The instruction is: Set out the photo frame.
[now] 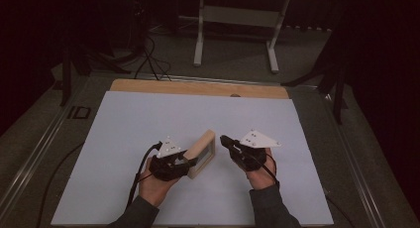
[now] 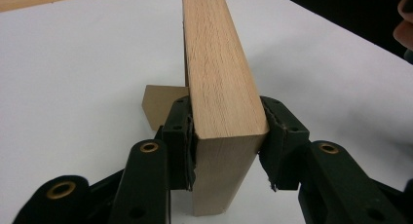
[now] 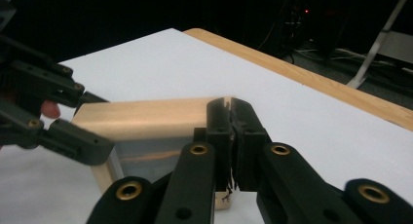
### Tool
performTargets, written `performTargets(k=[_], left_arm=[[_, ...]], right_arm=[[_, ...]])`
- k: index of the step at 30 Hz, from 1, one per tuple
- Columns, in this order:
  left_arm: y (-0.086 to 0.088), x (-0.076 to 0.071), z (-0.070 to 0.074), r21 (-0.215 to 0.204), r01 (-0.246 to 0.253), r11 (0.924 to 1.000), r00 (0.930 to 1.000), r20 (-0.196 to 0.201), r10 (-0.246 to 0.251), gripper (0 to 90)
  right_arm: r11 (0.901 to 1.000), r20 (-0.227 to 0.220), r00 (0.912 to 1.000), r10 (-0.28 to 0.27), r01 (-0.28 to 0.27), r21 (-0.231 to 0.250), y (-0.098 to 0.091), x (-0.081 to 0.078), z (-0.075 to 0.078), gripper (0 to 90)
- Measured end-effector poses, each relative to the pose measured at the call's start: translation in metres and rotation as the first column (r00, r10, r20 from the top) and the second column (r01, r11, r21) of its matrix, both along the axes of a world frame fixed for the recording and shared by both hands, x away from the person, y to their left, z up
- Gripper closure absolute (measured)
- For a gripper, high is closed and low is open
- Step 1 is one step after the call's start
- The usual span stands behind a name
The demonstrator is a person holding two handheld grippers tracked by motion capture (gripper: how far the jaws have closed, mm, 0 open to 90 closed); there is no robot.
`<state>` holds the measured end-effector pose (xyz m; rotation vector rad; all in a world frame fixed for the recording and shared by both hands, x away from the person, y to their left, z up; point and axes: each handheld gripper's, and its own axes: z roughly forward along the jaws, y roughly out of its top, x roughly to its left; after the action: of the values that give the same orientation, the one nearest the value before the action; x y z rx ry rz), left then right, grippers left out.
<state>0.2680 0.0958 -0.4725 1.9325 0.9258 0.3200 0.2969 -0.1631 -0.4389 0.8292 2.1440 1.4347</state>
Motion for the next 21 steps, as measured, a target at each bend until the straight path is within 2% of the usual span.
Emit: performTargets(k=[12, 21], left_arm=[[-0.008, -0.007, 0.000, 0.045, 0.008, 0.9989, 0.9992, 0.040, -0.010, 60.2], [-0.014, -0.012, 0.000, 0.053, 0.029, 0.9982, 0.9977, 0.060, -0.032, 60.2]], right_arm=[[0.9967, 0.003, 0.9983, -0.057, 0.057, 0.058, -0.003, 0.006, 0.004, 89.8], [0.9964, -0.014, 0.9986, -0.051, 0.052, 0.067, 0.003, 0.011, 0.000, 89.8]])
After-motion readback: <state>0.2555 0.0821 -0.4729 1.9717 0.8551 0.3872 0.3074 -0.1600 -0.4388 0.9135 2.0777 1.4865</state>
